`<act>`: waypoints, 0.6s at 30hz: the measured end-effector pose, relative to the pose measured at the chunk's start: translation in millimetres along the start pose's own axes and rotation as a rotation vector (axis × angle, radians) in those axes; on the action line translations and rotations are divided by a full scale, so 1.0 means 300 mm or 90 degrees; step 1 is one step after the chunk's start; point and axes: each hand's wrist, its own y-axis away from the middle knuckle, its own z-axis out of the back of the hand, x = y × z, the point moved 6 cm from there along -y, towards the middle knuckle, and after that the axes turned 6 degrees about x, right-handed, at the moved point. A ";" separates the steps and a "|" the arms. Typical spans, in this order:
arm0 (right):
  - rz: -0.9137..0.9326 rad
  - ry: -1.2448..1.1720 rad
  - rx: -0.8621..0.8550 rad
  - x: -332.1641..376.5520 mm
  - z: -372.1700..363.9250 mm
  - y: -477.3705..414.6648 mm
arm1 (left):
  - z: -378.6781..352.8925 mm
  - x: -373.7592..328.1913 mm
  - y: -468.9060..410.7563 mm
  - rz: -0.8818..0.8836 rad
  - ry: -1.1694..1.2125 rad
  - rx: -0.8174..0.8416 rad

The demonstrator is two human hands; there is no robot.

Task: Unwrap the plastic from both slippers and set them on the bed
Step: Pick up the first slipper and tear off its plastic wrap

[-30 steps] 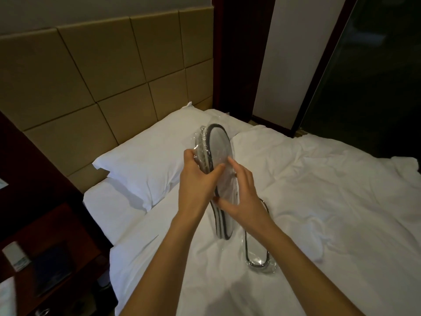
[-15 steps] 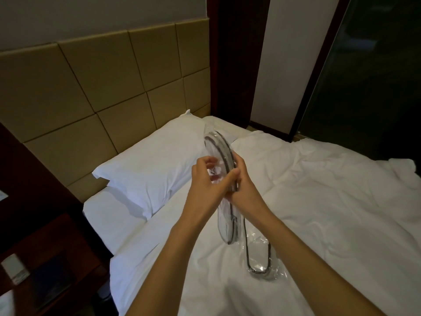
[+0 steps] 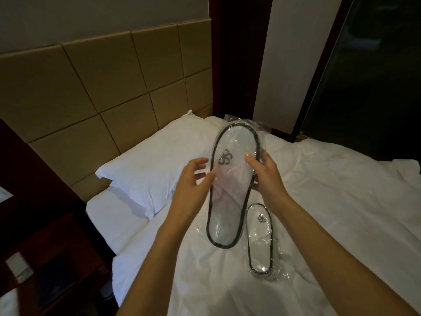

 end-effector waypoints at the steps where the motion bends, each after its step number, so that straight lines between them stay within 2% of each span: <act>1: -0.007 -0.016 -0.006 0.005 0.010 -0.007 | 0.018 0.010 -0.001 0.012 -0.005 -0.016; 6: -0.042 -0.134 -0.026 0.029 0.046 -0.025 | 0.061 0.058 -0.005 0.058 -0.038 -0.011; 11: -0.058 -0.168 -0.036 0.028 0.073 -0.027 | 0.061 0.098 0.002 0.113 -0.108 0.064; 16: -0.069 -0.187 -0.047 0.015 0.092 -0.031 | 0.046 0.108 0.031 0.154 -0.076 0.174; 18: -0.074 -0.191 -0.052 0.007 0.101 -0.031 | 0.034 0.106 0.041 0.144 -0.110 0.185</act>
